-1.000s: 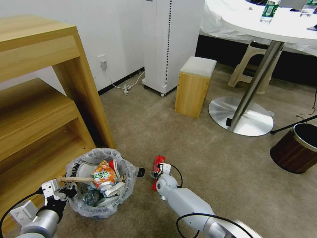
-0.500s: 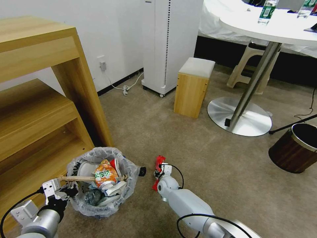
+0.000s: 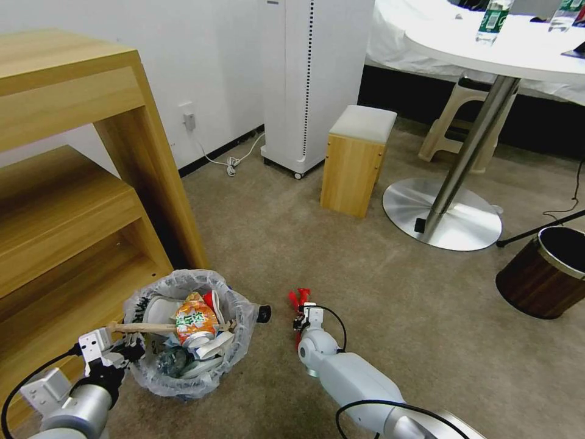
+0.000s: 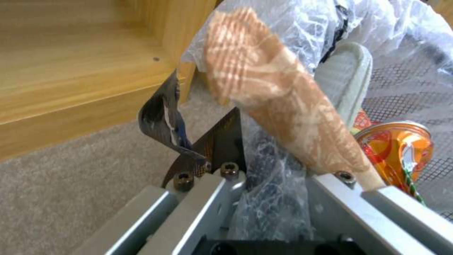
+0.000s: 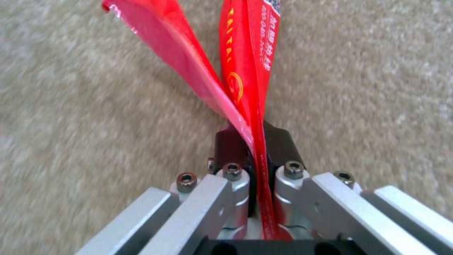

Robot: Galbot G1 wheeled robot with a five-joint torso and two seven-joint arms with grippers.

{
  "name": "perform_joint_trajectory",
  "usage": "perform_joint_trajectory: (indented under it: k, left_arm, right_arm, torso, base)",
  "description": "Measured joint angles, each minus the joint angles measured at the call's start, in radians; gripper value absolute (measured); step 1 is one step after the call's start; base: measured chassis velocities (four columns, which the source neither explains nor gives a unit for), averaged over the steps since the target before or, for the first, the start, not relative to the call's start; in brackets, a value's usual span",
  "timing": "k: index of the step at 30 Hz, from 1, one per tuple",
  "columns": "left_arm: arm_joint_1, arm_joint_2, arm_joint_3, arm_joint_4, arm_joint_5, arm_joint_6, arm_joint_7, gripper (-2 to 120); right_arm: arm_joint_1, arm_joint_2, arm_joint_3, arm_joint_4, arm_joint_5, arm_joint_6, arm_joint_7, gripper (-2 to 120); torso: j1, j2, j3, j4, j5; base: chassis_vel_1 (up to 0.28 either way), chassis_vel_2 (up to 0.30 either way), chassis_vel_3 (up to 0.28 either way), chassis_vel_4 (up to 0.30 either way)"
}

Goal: Pick up the trash bin and place the garbage on the floor into it.

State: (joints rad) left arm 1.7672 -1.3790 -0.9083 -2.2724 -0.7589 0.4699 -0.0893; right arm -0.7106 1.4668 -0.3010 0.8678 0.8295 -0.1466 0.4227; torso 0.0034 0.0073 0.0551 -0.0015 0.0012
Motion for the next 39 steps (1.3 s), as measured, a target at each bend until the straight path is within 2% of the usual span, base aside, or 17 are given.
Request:
perform_joint_trajectory:
  k: [3,5,7,9,10,13,14,16,17,19,20,24,26,33,36,37,39]
  left_arm:
    - [-0.004,0.004,0.0,0.014,0.0,0.0,0.0,1]
    - [-0.009,0.008,-0.001,0.028,0.0,-0.001,0.0,1]
    - [-0.01,0.009,-0.001,0.031,0.0,-0.001,0.0,1]
    - [-0.014,0.011,-0.001,0.046,0.003,-0.001,0.0,1]
    - [-0.014,0.011,-0.001,0.046,0.003,-0.001,0.0,1]
    - [-0.016,0.009,0.001,0.054,0.009,-0.001,0.001,1]
    - [-0.016,0.009,0.001,0.054,0.009,-0.001,0.001,1]
    - [-0.016,0.008,0.004,0.056,0.014,-0.001,0.001,1]
    - [-0.016,0.008,0.004,0.056,0.014,-0.001,0.001,1]
    - [-0.012,0.006,0.007,0.056,0.021,-0.001,0.003,1]
    - [-0.01,0.005,0.007,0.054,0.024,-0.001,0.003,1]
    - [-0.003,0.002,0.008,0.046,0.031,-0.001,0.003,1]
    - [0.003,-0.003,0.01,0.036,0.035,-0.001,0.004,1]
    - [0.006,-0.01,0.011,0.023,0.041,-0.001,0.005,1]
    - [0.009,-0.02,0.015,0.01,0.044,0.003,0.005,1]
    - [0.009,-0.02,0.015,0.01,0.044,0.003,0.005,1]
    - [0.009,-0.022,0.016,0.004,0.044,0.005,0.005,1]
  right_arm:
    - [-0.03,-0.049,-0.008,0.091,0.004,-0.002,-0.001,0]
    - [-0.059,-0.105,-0.014,0.218,0.007,0.0,0.008,0]
    - [-0.066,-0.121,-0.016,0.255,0.007,0.001,0.01,0]
    - [-0.097,-0.192,-0.016,0.415,0.009,0.007,0.021,0]
    - [-0.097,-0.192,-0.016,0.415,0.009,0.007,0.021,0]
    - [-0.127,-0.337,-0.011,0.609,0.002,0.038,0.022,0]
    - [-0.127,-0.337,-0.011,0.609,0.002,0.038,0.022,0]
    - [-0.138,-0.432,0.006,0.749,-0.012,0.065,0.01,0]
    - [-0.138,-0.432,0.006,0.749,-0.012,0.065,0.01,0]
    - [-0.135,-0.51,0.022,0.93,-0.023,0.085,-0.016,0]
    - [-0.124,-0.534,0.022,0.981,-0.03,0.097,-0.032,0]
    - [-0.075,-0.579,0.008,1.055,-0.034,0.134,-0.075,0]
    - [-0.009,-0.615,-0.035,1.107,-0.017,0.162,-0.112,0]
    - [0.09,-0.63,-0.14,1.148,0.001,0.204,-0.162,0]
    - [0.19,-0.61,-0.287,1.134,0.025,0.255,-0.204,0]
    - [0.19,-0.61,-0.287,1.134,0.025,0.255,-0.204,0]
    - [0.23,-0.594,-0.35,1.115,0.023,0.265,-0.215,0]
  torso:
    - [0.0,0.0,0.0,-0.0002,-0.0004]
    - [0.0,0.0,0.0,-0.0006,-0.0006]
    - [0.0,0.0,0.0,-0.0006,-0.0006]
    - [0.0,0.0,0.0,-0.0005,-0.0008]
    - [0.0,0.0,0.0,-0.0005,-0.0008]
    - [0.0,0.0,0.0,-0.0009,-0.0008]
    - [0.0,0.0,0.0,-0.0009,-0.0008]
    - [0.0,0.0,0.0,-0.0016,-0.0012]
    - [0.0,0.0,0.0,-0.0016,-0.0012]
    - [0.0,0.0,0.0,-0.001,-0.0008]
    - [0.0,0.0,0.0,-0.001,-0.0012]
    - [0.0,0.0,0.0,-0.0007,-0.001]
    - [0.0,0.0,0.0,-0.0009,-0.0011]
    - [0.0,0.0,0.0,-0.0008,-0.0012]
    - [0.0,0.0,0.0,-0.0009,-0.0013]
    - [0.0,0.0,0.0,-0.0009,-0.0013]
    - [0.0,0.0,0.0,-0.0008,-0.0012]
  base:
    - [0.0,0.0,0.0,0.0]
    - [0.0,0.0,0.0,0.0]
    - [0.0,0.0,0.0,0.0]
    - [0.0,0.0,0.0,0.0]
    - [0.0,0.0,0.0,0.0]
    - [0.0,0.0,0.0,0.0]
    - [0.0,0.0,0.0,0.0]
    - [0.0,0.0,0.0,0.0]
    - [0.0,0.0,0.0,0.0]
    - [0.0,0.0,0.0,0.0]
    - [0.0,0.0,0.0,0.0]
    - [0.0,0.0,0.0,0.0]
    - [0.0,0.0,0.0,0.0]
    - [0.0,0.0,0.0,0.0]
    - [0.0,0.0,0.0,0.0]
    - [0.0,0.0,0.0,0.0]
    - [0.0,0.0,0.0,0.0]
